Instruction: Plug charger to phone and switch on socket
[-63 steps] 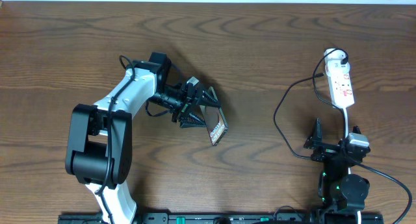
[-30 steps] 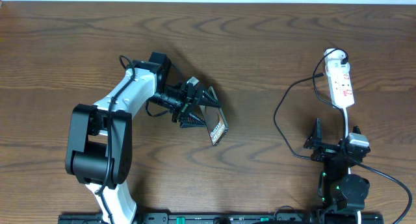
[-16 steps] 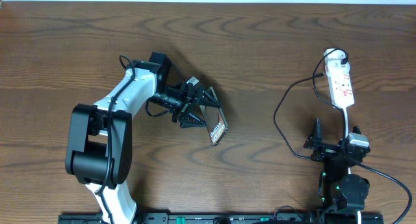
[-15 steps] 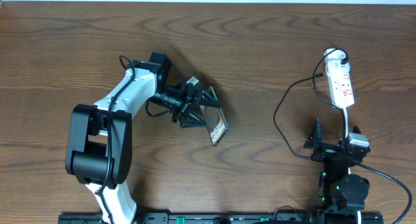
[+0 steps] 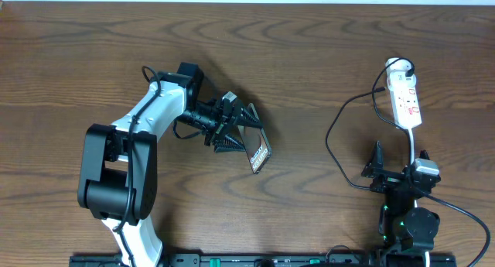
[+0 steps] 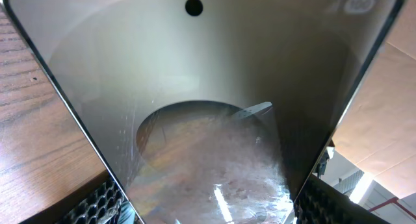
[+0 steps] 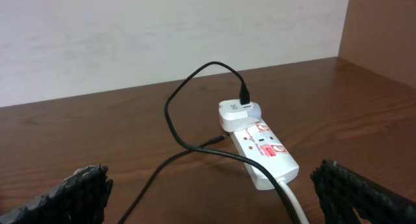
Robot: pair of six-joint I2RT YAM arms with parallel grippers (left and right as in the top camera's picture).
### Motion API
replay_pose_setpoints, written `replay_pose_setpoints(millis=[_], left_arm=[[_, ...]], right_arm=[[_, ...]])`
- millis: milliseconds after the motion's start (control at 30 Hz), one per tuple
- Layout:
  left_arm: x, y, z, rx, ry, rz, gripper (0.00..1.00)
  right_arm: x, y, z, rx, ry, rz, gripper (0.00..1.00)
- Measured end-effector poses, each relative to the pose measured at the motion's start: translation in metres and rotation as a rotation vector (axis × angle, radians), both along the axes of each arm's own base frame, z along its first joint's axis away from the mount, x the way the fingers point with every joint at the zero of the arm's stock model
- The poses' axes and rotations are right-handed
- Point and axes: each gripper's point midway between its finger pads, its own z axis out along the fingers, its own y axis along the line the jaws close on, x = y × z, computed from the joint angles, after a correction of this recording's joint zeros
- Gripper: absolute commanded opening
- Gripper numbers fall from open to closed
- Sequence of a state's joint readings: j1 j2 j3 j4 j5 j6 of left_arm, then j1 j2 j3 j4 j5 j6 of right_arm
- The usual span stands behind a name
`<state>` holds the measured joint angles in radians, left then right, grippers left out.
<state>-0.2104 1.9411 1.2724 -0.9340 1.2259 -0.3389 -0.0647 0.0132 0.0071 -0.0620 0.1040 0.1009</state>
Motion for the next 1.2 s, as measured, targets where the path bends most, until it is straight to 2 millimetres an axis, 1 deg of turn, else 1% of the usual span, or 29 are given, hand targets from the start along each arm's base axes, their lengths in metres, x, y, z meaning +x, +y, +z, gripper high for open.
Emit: replay_pose_setpoints(millis=[167,233,300,433,500,600,700,833,967,1033,1100,1200], left_arm=[[0.000,0.000,0.000,0.000,0.000,0.000,0.58],[0.000,0.000,0.000,0.000,0.000,0.000,0.59],[0.000,0.000,0.000,0.000,0.000,0.000,0.58],[0.000,0.000,0.000,-0.001,0.000,0.000,0.59],[0.000,0.000,0.000,-0.003,-0.002,0.000,0.58],[0.000,0.000,0.000,-0.003,-0.002,0.000,0.58],[0.000,0.000,0.000,-0.003,-0.002,0.000,0.58],[0.000,0.000,0.000,-0.003,-0.002,0.000,0.58],[0.000,0.000,0.000,-0.003,-0.002,0.000,0.59],[0.000,0.000,0.000,-0.003,-0.002,0.000,0.59],[0.000,0.000,0.000,-0.004,-0.002,0.000,0.58],[0.000,0.000,0.000,-0.004,-0.002,0.000,0.58]], right_arm=[[0.000,0.001,0.001,0.001,-0.003,0.003,0.99],[0.001,0.006,0.000,0.035,-0.006,0.035,0.99],[0.002,0.019,0.000,0.094,-0.010,0.102,0.99],[0.000,0.061,0.004,0.342,-0.014,0.334,0.99],[-0.005,0.078,0.006,0.434,0.003,0.429,0.99],[-0.011,0.096,0.006,0.533,0.035,0.530,0.99],[-0.017,0.108,0.008,0.561,0.053,0.605,0.99],[-0.022,0.118,0.004,0.564,0.096,0.660,0.99],[-0.027,0.120,-0.001,0.557,0.177,0.654,0.99],[-0.030,0.118,0.001,0.548,0.229,0.632,0.99],[-0.033,0.116,0.008,0.523,0.277,0.605,0.99],[-0.037,0.110,0.024,0.474,0.337,0.563,0.99]])
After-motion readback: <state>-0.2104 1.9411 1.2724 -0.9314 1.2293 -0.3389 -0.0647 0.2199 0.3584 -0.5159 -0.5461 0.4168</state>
